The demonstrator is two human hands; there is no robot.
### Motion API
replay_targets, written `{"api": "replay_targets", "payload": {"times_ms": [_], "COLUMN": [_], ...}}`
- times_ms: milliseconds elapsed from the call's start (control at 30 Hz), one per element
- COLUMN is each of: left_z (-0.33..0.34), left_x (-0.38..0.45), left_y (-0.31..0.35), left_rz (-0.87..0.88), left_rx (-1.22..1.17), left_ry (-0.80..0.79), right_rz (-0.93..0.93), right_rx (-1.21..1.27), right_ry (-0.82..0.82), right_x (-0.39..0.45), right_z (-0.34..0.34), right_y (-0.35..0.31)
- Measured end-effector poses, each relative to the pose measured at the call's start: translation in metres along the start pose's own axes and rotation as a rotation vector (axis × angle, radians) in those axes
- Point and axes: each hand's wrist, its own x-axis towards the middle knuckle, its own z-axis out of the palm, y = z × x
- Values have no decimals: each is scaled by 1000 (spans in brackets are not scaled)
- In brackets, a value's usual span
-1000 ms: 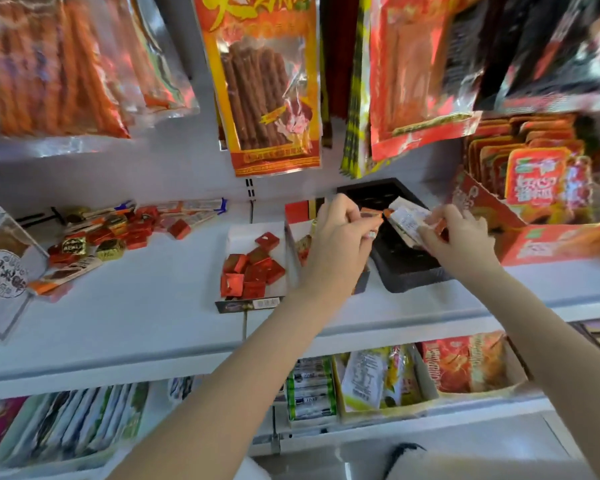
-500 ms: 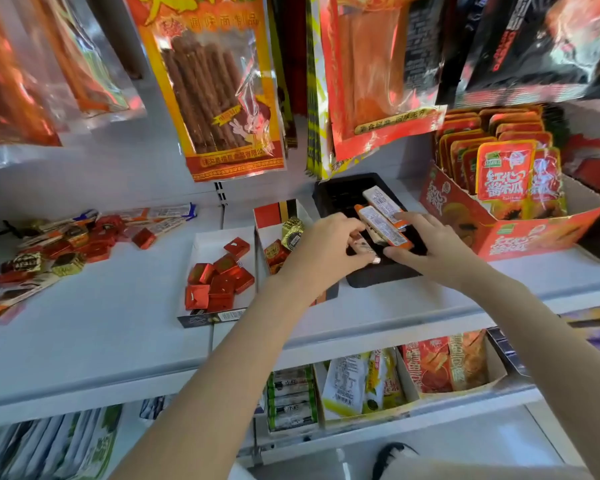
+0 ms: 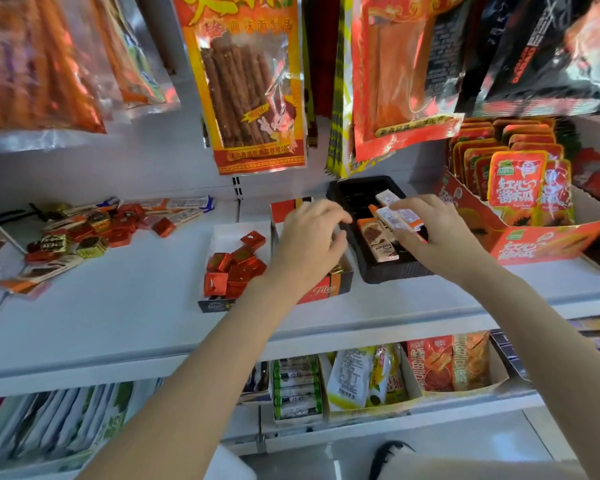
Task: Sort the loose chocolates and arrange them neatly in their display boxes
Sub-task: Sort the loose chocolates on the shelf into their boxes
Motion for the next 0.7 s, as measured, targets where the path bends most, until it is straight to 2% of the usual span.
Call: {"api": "replay_targets", "payload": {"times_ms": [200,400,567,633,700], "left_z": [-47,-91,-107,-110,-111], "left_x": [-34,-91,-126,-128,-124], "left_y": [-61,-147,-207,-224,-236], "left_rz": [-199,-499,-599,-634,-675], "left_rx": [40,97,251,303,335], "left_ry": [152,74,-20,-23,-55], "right_rz": [-229,-301,-360,-377,-319], "right_rx": [149,242,92,-3,-145], "right_ry": [-72,-222,-430,-471,-494], "right_x": [12,57,125,151,169], "right_z": [30,93,152,177,193], "right_y": [-87,-170,-208,-215,-219]}}
